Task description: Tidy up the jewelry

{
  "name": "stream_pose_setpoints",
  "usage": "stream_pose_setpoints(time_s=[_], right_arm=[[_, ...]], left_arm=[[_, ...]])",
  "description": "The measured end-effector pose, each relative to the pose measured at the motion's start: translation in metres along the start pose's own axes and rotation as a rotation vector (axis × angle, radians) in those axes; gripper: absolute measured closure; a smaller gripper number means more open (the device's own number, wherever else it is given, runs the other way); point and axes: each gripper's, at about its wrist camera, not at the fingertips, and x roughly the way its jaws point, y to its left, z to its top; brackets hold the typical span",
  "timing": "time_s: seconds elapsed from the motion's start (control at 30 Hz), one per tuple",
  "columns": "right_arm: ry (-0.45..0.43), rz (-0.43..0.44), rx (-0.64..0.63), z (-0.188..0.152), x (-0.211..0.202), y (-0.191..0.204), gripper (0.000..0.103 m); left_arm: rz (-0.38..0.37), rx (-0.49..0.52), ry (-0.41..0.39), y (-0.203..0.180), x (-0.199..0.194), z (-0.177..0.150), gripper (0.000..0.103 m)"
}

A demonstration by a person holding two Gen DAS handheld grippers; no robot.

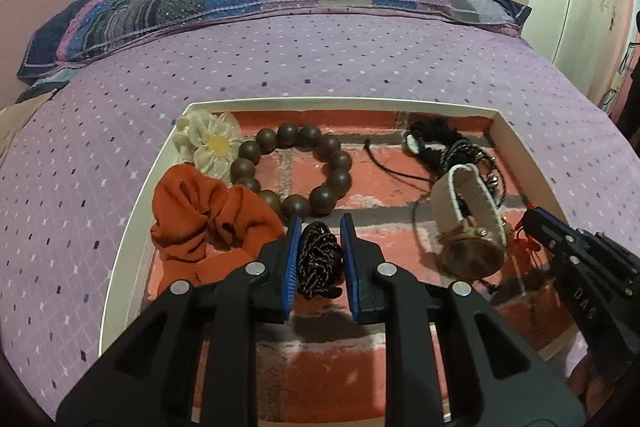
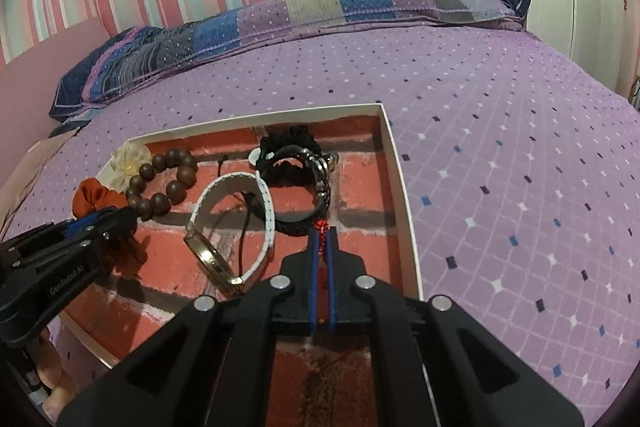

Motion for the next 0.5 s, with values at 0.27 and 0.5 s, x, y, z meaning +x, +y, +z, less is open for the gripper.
stream_pose_setpoints(time_s=[0.27, 0.5], right_arm=[[0.039, -0.013, -0.027, 0.0004, 0.0071, 0.0050, 0.096], [0.055, -0.038, -0.049, 0.0034, 0.0032, 0.0063, 0.061]], left_arm=[[0.035, 0.022, 0.009, 0.0021, 0.0012, -0.0066, 0.079], [0.052, 0.036, 0.018, 0.0053, -0.0044, -0.0087, 0.037]])
